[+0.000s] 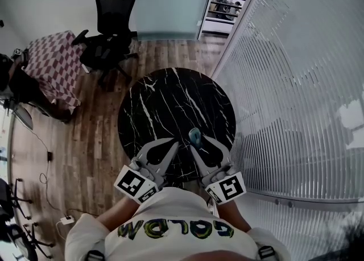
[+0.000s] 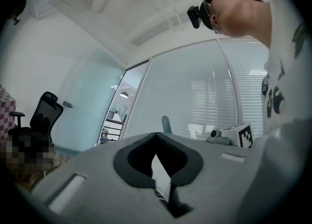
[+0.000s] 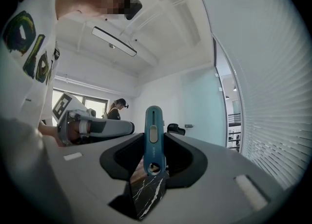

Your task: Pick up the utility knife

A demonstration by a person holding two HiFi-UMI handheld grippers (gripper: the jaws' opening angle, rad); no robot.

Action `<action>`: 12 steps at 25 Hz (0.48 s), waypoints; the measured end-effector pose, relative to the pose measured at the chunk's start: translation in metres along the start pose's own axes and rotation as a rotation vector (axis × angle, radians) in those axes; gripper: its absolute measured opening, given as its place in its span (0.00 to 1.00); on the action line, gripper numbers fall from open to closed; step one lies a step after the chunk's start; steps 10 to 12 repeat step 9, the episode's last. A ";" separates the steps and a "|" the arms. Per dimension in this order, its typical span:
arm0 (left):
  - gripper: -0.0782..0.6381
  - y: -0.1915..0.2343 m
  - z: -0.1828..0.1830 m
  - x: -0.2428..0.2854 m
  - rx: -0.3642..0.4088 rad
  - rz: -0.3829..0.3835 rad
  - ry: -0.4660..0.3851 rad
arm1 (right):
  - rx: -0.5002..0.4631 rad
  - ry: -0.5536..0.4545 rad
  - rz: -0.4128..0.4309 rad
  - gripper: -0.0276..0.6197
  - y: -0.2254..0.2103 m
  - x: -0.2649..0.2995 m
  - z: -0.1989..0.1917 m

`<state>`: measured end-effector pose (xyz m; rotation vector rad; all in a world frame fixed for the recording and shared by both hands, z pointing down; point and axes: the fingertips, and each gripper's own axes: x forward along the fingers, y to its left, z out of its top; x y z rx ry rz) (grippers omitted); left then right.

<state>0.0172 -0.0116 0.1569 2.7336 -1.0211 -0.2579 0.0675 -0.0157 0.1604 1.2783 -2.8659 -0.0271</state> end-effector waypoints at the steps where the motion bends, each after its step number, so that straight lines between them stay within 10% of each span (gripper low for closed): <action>1: 0.11 0.000 -0.001 0.001 0.000 0.001 0.002 | 0.001 0.001 0.001 0.25 -0.001 0.000 -0.001; 12: 0.11 0.004 -0.003 0.003 -0.002 0.000 0.010 | 0.003 0.007 0.010 0.25 -0.002 0.006 -0.004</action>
